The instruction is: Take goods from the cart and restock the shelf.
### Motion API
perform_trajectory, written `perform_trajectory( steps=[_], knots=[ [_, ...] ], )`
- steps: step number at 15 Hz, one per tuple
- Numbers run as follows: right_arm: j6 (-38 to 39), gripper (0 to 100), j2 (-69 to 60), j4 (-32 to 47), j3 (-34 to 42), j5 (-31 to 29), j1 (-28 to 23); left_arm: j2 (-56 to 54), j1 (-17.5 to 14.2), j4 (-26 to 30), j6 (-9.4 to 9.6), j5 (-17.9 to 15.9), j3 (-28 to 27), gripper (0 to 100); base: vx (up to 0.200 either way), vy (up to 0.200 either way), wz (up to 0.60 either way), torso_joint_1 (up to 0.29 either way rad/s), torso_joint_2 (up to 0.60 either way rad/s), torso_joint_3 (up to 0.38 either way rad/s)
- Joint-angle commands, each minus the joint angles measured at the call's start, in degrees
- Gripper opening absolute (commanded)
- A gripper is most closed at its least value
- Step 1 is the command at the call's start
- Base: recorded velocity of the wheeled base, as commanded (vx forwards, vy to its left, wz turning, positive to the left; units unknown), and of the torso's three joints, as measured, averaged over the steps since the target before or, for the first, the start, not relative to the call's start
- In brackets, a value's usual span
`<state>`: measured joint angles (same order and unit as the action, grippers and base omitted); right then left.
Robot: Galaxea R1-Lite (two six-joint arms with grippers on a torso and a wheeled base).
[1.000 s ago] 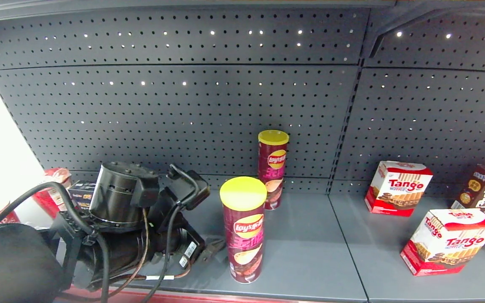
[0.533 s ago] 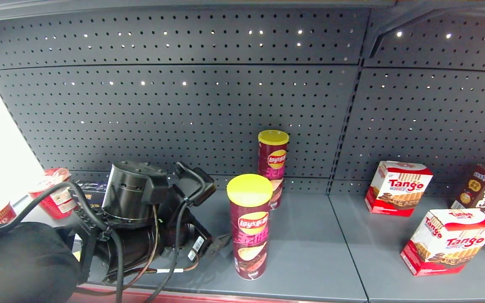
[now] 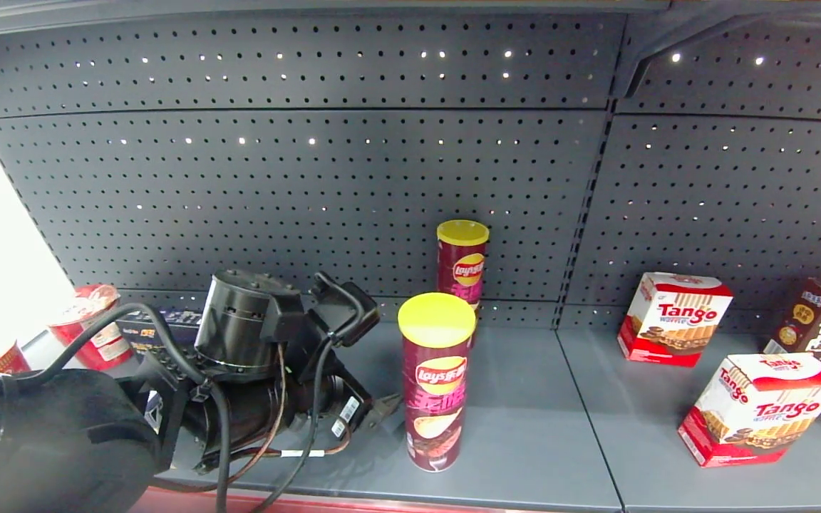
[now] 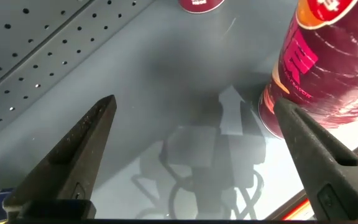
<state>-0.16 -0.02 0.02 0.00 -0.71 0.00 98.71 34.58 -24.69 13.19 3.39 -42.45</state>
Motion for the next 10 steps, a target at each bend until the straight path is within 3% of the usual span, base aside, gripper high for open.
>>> perform_trajectory(
  steps=[1, 10],
  knots=[
    [-0.02, 100, 0.02, -0.02, 0.0, 0.0, 0.0, 0.17, 0.13, -0.01, -0.01, 0.04, -0.27, 100, 0.0, 0.0, 0.0, 0.0, 0.0, 0.0],
    [-0.02, 100, 0.02, -0.02, 0.0, 0.0, 0.0, 1.14, 0.75, -0.01, -0.01, 0.04, -1.67, 100, 0.0, 0.0, 0.0, 0.0, 0.0, 0.0]
  ],
)
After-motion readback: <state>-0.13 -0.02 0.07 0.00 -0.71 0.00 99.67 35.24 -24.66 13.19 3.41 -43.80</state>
